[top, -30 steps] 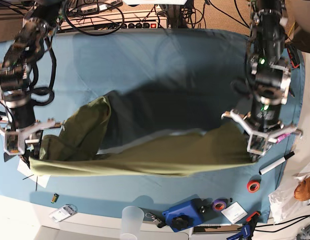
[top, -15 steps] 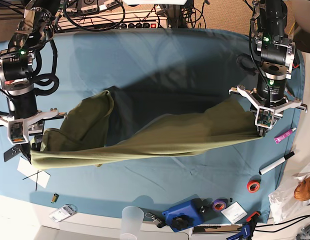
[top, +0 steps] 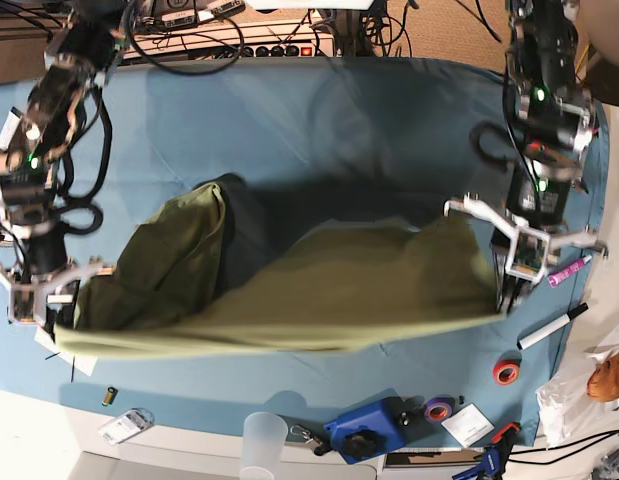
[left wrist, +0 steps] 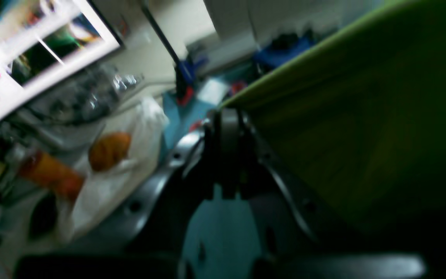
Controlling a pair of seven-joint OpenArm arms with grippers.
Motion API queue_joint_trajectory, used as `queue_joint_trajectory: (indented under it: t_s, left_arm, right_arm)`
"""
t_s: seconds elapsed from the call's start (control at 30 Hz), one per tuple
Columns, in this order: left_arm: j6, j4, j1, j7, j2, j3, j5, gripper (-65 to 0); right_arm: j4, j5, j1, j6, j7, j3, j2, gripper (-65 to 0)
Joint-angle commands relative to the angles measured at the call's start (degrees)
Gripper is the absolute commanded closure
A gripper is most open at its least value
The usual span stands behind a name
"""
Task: Layout the t-shirt on the table in an organized manner, then fold the t-shirt properly
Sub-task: 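Lay the shirt down and release it from both grippers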
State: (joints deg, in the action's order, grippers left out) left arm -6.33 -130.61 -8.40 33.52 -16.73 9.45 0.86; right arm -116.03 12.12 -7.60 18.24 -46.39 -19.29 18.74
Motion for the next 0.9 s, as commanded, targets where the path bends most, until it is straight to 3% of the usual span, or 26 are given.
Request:
queue_joint_trajectory:
  t_s: [0.0,0.17,0.37,0.57,0.7,0.87]
  left_arm:
    - [1.0,1.6,1.7,0.7,-0.6,0.6,-1.5,0.0]
    - [-2.8,12.2,8.6,-3.7,-0.6,0.5,0.8,0.0]
    - [-2.8,20.7,18.3,-4.0,-0.7,0.5,1.0,0.0]
    - [-2.8,28.7,28.8,-4.6,-4.4,0.4,5.8,0.0]
    - [-3.2,33.2,34.7,-2.4,-7.0,0.4,10.6,0.0]
    - [-7.0,34.5,35.8,-1.4,-7.0,0.4,13.8,0.0]
  right_arm:
    - [1.2,-2.0,-2.9,-2.2,1.3,-0.6,1.1,0.0]
    - [11.8,-1.7,-12.4,0.2,1.2,-0.6,1.2,0.0]
    - [25.7,0.5,-24.0,2.4,0.8,-0.5,1.2,0.0]
    - [33.5,0.5,-34.2,3.0,1.0,-0.5,1.3,0.0]
    - [33.6,2.6,-37.0,3.0,-4.8,-0.5,1.3,0.0]
    - [33.6,5.9,-35.8,4.3,-9.7,-0.5,1.1,0.0]
